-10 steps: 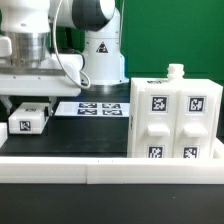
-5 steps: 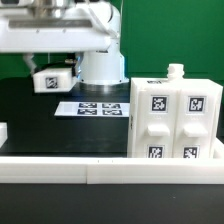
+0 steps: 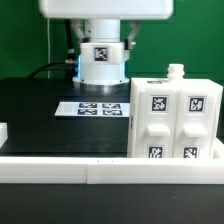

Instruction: Assemble cabinet

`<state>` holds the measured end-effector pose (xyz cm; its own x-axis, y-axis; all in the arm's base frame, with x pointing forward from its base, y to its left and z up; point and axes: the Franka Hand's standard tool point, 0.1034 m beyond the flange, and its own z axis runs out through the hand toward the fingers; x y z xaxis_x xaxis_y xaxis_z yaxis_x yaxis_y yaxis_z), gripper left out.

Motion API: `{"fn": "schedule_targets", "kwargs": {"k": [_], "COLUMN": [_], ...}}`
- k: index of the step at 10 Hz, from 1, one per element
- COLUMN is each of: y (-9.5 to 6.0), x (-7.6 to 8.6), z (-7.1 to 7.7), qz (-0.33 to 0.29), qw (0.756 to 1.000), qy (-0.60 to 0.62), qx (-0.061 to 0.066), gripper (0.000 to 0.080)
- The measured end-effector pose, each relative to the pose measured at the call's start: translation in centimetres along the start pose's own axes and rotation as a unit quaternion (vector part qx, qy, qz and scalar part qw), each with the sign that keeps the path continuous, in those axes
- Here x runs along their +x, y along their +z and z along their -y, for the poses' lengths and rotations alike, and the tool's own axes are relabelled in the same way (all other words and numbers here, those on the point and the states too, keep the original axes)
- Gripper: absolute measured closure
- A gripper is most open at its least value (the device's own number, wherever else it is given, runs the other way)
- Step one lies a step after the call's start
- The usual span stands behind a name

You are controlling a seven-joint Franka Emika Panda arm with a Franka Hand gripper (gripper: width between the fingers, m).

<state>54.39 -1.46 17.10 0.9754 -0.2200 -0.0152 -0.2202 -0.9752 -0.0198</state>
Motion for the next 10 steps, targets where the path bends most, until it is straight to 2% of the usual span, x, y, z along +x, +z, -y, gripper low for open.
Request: {"fn": "schedule_targets", "kwargs": {"k": [1, 6, 8, 10], "y": [0.2, 0.4, -0.1, -1.1], "x": [0.9, 0.8, 0.9, 2.3], "z": [1.1, 1.1, 3.2, 6.1], "qz": [0.003, 0.003, 0.005, 0.0], "qw": [1.0, 1.0, 1.0, 1.0], "qy": [0.001, -0.005, -0.006, 0.0], "qx": [-0.003, -0.004, -0.003, 0.0], "gripper": [0.0241, 0.0241, 0.0241, 0.0241]}}
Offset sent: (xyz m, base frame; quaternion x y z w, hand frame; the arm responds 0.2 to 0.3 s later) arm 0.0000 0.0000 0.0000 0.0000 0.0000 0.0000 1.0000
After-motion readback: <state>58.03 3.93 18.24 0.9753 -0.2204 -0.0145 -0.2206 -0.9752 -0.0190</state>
